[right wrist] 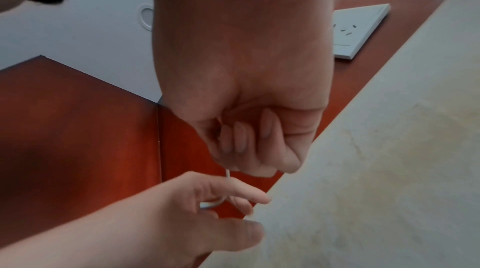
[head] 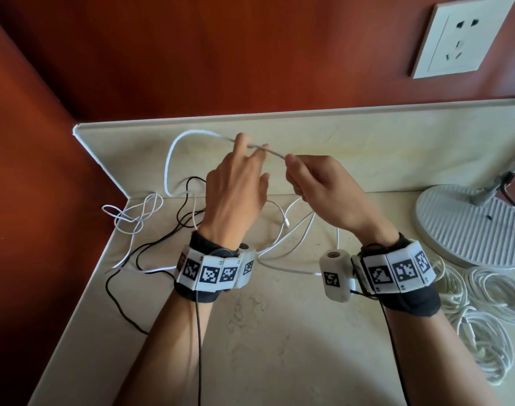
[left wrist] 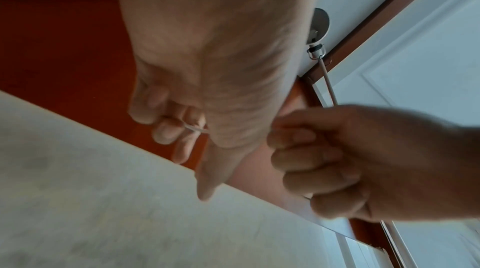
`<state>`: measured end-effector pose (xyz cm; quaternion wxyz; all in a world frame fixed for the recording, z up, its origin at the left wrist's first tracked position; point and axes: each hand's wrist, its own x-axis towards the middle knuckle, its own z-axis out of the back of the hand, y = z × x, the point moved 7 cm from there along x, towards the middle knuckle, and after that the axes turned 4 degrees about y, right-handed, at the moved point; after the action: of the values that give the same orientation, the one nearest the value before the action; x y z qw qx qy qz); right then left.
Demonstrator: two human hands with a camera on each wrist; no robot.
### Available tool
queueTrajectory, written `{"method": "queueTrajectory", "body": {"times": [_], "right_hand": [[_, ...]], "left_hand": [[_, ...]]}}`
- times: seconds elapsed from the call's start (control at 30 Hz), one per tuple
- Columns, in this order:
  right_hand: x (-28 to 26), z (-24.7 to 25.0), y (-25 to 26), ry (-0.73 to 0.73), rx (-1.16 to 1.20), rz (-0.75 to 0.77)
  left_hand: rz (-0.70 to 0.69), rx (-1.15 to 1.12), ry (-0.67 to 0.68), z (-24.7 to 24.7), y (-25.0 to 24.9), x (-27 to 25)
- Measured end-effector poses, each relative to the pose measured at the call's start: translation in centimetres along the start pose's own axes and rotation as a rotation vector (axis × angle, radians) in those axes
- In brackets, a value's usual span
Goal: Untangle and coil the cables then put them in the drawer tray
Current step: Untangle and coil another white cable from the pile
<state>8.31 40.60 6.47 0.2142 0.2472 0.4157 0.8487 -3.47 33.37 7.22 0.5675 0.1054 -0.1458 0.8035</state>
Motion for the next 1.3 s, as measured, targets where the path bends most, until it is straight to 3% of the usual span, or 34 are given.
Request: {"method": "queueTrajectory", "body": {"times": [0.17, 0.27, 0.4, 0.57, 0.73, 0.8, 0.87, 0.97, 1.03, 1.13, 1.23, 1.3], "right_hand": [[-0.7, -2.7, 1.7, 0.265, 0.048, 0.040], [-1.2, -2.8, 1.8, 0.368, 0.151, 0.038], [-1.2, -2.4, 1.5, 0.381, 0.133, 0.020], [0.0, -1.3, -0.4, 0.082, 0.083, -0.090], [0.5, -0.5, -1.8, -0.166, -0.007, -0.158], [0.4, 0.0, -2.3, -0.224, -0.036, -0.187], [0.2, 0.6, -2.4, -0.244, -0.031, -0.199], [-0.1, 1.3, -1.3, -0.247, 0.014, -0.142], [-0.1, 1.1, -0.2, -0.193, 0.015, -0.094], [-0.3, 0.2, 0.9, -0.075, -0.001, -0.060], [-0.5, 0.0, 1.8, -0.018, 0.026, -0.013], [-0.5, -0.3, 2.3, 0.032, 0.044, 0.015]], "left_hand": [[0.344, -0.157, -0.193, 0.7, 3.7, 0.1], [0.439, -0.217, -0.231, 1.3, 6.1, 0.0], [0.367, -0.122, -0.228, 2.1, 5.5, -0.3], [0.317, 0.043, -0.027, 0.6, 3.0, -1.0], [-0.251, -0.064, -0.105, 0.8, -2.0, -0.2], [-0.364, -0.057, -0.184, 1.7, -2.8, -0.2], [-0.359, -0.015, -0.234, 2.2, -2.3, -0.3], [-0.321, 0.084, -0.175, 1.2, -1.2, -0.2], [-0.312, 0.095, -0.144, 1.2, -1.1, -0.1], [-0.302, 0.125, -0.235, 2.7, -0.9, -0.1], [-0.167, 0.099, -0.255, 2.7, 1.0, 0.1], [-0.041, -0.046, -0.235, 2.1, 2.5, 0.0]]}}
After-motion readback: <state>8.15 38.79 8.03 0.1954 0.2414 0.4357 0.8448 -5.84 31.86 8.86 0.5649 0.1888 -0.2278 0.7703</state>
